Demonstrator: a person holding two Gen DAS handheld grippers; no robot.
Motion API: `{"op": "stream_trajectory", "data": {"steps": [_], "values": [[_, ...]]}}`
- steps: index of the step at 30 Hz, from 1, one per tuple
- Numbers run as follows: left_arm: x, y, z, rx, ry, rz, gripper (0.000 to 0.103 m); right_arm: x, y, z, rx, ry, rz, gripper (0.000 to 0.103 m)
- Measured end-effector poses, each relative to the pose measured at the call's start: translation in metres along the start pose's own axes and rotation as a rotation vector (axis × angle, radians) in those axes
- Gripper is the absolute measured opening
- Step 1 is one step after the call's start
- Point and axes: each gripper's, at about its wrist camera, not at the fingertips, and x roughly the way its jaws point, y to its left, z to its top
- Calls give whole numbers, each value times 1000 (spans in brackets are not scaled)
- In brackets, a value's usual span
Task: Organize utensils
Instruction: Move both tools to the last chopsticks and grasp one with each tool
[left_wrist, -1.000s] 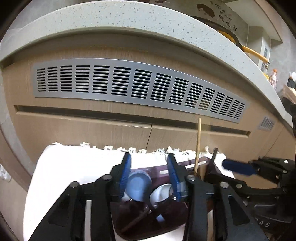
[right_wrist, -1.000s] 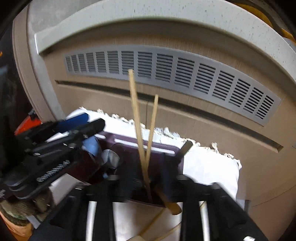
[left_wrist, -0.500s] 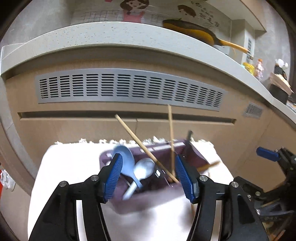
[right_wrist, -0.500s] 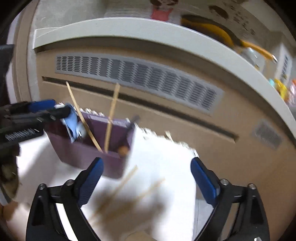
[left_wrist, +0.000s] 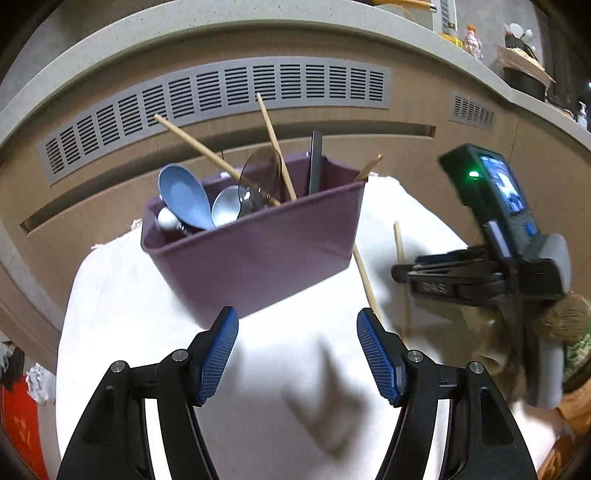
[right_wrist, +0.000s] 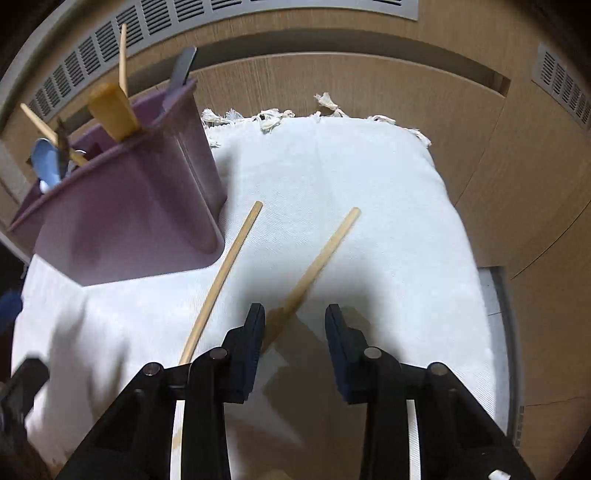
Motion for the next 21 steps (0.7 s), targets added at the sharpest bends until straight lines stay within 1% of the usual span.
{"op": "stream_trajectory", "data": {"steps": [1,2,3,6,8,10,12,14,16,17,19,21], "values": [[1,2,-1,-8,6,-4,67,2,4,0,-6,-1,-21,28],[2,3,-2,-17,12,-7,67,2,6,0,-15,-7,-32,25],[4,5,-2,-29,20,-9,67,2,9,1,-34,-10,-37,17],[11,10,-5,-71,60,-37,67,-3,13,-4,-74,-2,-20,9],[17,10,-6,-90,94,-69,67,-9,12,-9,-92,2,-6,7],[22,6,-5,-101,122,-112,67,-21,7,-18,-106,-14,4,7],[28,-2,-2,-101,145,-153,67,-30,1,-29,-113,-33,15,7],[36,-15,3,-82,158,-178,64,-40,-5,-41,-113,-47,29,7],[47,-28,9,-61,179,-198,56,-48,-13,-53,-108,-56,44,7],[54,-34,13,-55,196,-206,54,-52,-17,-59,-99,-59,57,7],[71,-46,21,-36,237,-201,39,-55,-26,-68,-81,-62,84,7],[85,-53,28,-17,263,-173,35,-59,-32,-75,-67,-71,103,7]]}}
